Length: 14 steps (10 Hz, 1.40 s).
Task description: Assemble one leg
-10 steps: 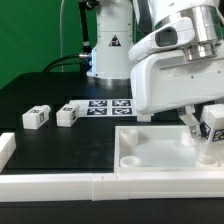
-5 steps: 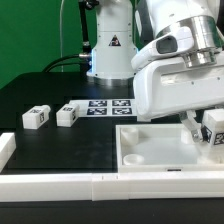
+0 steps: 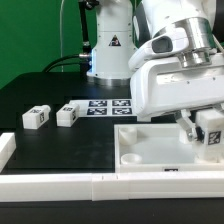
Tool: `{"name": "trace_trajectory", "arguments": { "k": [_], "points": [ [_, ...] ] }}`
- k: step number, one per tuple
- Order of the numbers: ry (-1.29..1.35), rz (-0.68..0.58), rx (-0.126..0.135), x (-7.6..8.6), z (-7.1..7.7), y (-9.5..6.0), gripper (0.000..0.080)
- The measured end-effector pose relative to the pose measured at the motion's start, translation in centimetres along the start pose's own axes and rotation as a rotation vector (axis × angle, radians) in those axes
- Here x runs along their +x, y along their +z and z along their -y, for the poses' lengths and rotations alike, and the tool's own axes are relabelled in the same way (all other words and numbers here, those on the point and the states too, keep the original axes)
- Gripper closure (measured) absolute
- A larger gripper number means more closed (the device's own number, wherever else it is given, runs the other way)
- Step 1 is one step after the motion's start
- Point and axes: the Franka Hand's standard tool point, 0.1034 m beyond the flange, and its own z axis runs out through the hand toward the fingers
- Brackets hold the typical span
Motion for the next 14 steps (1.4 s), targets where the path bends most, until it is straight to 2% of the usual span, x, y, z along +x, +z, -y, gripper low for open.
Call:
{"name": "trace_trajectory", "arguments": {
  "k": [1,2,3,4,8,10,11,13,14],
  "points": [
    [0.0,0.0,0.0,0.0,0.0,0.0,0.0306],
    [0.0,0.0,0.0,0.0,0.0,0.0,0.0201],
    [0.0,0.0,0.0,0.0,0.0,0.0,0.0201],
    [0.0,0.0,0.0,0.0,0.0,0.0,0.016],
    [0.004,0.007,0.001,0.2,0.0,-0.2,0.0151],
    [-0.003,0.01,-0.005,1.9,-0.3,-1.9,0.0151],
    [-0.002,0.013,-0.008,2.2,-0.7,-2.2,0.0151],
    [-0.006,0.071,0.011,2.8,-0.9,-2.6,0.0151],
    [-0.006,0.056,0.005,2.9,-0.9,-2.6,0.0151]
  ]
}}
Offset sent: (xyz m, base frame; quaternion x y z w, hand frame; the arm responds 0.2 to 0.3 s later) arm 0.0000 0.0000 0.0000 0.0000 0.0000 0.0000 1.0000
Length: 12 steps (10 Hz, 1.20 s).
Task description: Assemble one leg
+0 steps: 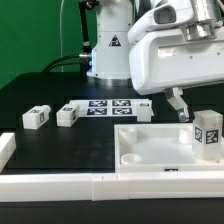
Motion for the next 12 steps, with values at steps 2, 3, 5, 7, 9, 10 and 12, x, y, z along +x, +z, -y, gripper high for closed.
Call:
{"name": "trace_trajectory", "arguments": {
  "k": [2,3,5,7,9,10,12],
  "points": [
    [0.008,0.145,0.056,-0.9,0.9,0.6,0.0151],
    [0.021,0.208,0.075,-0.6,0.9,0.8,0.0151],
    [0.042,0.381,0.122,-0.9,1.6,0.8,0.0151],
    [0.046,0.571,0.182,-1.6,2.2,0.7,0.0151],
    [0.044,0.575,0.189,-1.3,1.6,1.4,0.0151],
    [0.042,0.559,0.184,-1.5,1.2,1.6,0.0151],
    [0.035,0.554,0.184,-1.9,0.5,1.7,0.0151]
  ]
}}
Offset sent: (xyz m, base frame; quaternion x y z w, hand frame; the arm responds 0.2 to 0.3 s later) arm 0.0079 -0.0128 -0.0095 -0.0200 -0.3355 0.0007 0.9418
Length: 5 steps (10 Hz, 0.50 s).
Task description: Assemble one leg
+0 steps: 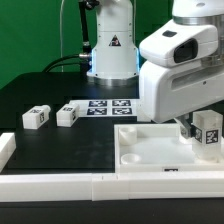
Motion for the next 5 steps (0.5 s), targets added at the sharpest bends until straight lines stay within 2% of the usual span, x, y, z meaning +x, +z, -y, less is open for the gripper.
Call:
{"name": "trace_trajectory", "arguments": {
  "k": [2,3,5],
  "points": [
    [0.007,-0.001,0.0,-0.08,-0.31,-0.05,0.0151],
    [0.02,0.0,0.0,0.0,0.05,-0.02,0.0151],
    [0.021,0.001,0.001,0.05,0.3,0.02,0.0416]
  ]
}}
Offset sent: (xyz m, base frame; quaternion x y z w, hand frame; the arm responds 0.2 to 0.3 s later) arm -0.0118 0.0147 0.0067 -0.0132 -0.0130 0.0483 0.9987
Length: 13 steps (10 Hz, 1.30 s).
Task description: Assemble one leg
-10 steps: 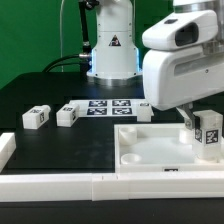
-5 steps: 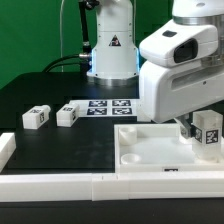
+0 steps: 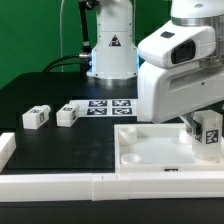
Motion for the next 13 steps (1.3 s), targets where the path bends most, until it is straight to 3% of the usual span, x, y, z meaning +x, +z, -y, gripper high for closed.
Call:
{"name": "trace_trajectory", "arguments": {
  "k": [1,5,8,13],
  "points": [
    [0.0,0.0,0.0,-0.01,-0.02,0.0,0.0506],
    [0.061,0.0,0.002,0.0,-0.01,0.01,0.0506],
    [0.499,-0.026,0.002,0.17,0.17,0.21,0.0506],
    [1.177,-0.061,-0.032,0.57,0.28,0.25,0.0505]
  ]
}}
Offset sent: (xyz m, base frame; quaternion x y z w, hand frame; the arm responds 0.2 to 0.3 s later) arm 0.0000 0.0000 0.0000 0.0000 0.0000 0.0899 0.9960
